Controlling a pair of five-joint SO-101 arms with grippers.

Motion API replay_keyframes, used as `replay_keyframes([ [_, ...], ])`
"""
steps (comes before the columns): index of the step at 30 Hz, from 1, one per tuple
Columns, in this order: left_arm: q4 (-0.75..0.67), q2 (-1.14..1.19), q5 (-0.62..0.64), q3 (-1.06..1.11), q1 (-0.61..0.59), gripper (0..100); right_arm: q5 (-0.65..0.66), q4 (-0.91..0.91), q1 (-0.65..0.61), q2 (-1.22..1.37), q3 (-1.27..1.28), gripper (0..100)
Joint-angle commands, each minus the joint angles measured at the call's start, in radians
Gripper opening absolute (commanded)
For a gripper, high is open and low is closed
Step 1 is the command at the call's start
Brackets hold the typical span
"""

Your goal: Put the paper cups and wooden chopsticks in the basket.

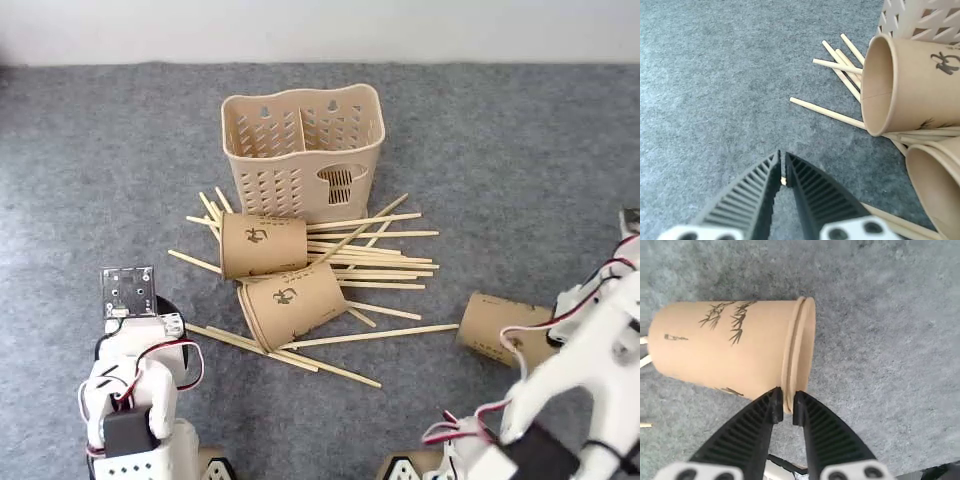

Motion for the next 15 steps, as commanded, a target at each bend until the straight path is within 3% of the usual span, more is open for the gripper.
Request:
replay_keyframes([
  [1,-0.020,-0.011,0.006,-0.008,-0.006,2,-0.009,0.025,-0.085,-0.173,-0.025,0.9],
  [5,-0.020,-0.011,0.006,-0.008,-0.006,2,0.002,0.056,-0.197,-0.329,-0.029,0.9],
  [9,-0.020,-0.011,0.006,-0.008,-0.006,2,0.130,0.059,-0.292,-0.435,-0.017,0.9],
  [15,-0.020,-0.011,0.006,-0.008,-0.006,2,0.219,0.059,-0.315,-0.449,-0.006,0.9],
])
